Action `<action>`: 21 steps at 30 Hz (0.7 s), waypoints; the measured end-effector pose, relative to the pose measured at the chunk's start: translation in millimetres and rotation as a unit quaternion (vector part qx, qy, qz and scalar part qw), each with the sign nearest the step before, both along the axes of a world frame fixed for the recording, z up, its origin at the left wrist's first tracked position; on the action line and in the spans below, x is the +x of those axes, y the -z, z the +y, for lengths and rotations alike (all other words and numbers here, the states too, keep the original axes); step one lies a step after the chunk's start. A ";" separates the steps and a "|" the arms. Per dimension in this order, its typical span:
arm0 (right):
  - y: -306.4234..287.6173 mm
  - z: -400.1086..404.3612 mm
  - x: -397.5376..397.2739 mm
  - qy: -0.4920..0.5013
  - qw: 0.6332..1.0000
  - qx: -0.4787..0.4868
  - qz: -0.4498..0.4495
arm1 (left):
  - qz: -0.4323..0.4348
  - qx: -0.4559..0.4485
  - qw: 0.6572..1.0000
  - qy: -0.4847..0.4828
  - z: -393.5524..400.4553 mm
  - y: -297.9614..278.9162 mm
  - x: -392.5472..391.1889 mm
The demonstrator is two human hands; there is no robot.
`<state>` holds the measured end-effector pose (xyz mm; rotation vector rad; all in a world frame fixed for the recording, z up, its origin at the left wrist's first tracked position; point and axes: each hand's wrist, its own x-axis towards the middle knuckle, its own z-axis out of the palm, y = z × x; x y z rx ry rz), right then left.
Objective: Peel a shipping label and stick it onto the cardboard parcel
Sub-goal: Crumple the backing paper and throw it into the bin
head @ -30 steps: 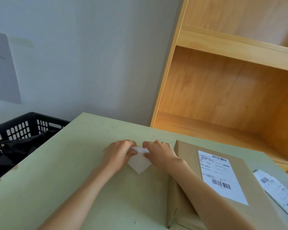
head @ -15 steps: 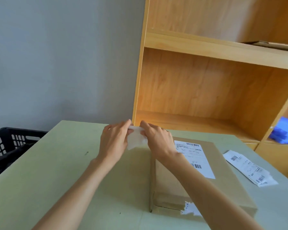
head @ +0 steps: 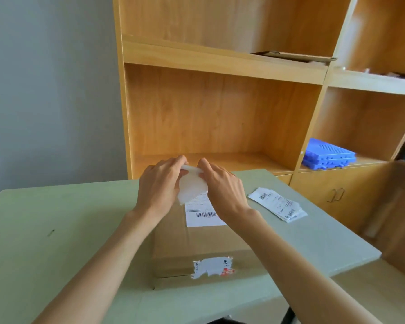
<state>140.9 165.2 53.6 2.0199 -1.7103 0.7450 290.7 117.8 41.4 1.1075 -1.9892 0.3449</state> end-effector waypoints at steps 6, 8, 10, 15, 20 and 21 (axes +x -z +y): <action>-1.9 28.8 -61.7 0.044 0.999 -0.014 -0.006 | 0.009 -0.005 0.998 0.055 22.1 -10.6 -63.6; -2.9 42.2 -81.7 0.056 0.998 -0.012 -0.004 | 0.009 -0.002 0.998 0.069 31.7 -12.7 -86.0; -3.4 56.4 -100.5 0.069 0.998 -0.005 0.001 | 0.008 0.006 0.997 0.081 40.0 -12.9 -107.8; 1.9 87.7 -146.1 0.094 0.996 -0.007 -0.008 | -0.010 -0.003 0.993 0.118 62.7 -11.0 -157.6; 17.2 118.1 -192.1 0.117 0.993 -0.019 -0.029 | -0.029 -0.010 0.987 0.158 89.8 -5.3 -206.8; 20.8 125.8 -201.5 0.120 0.992 -0.017 -0.034 | -0.031 -0.008 0.985 0.168 96.4 -3.5 -216.9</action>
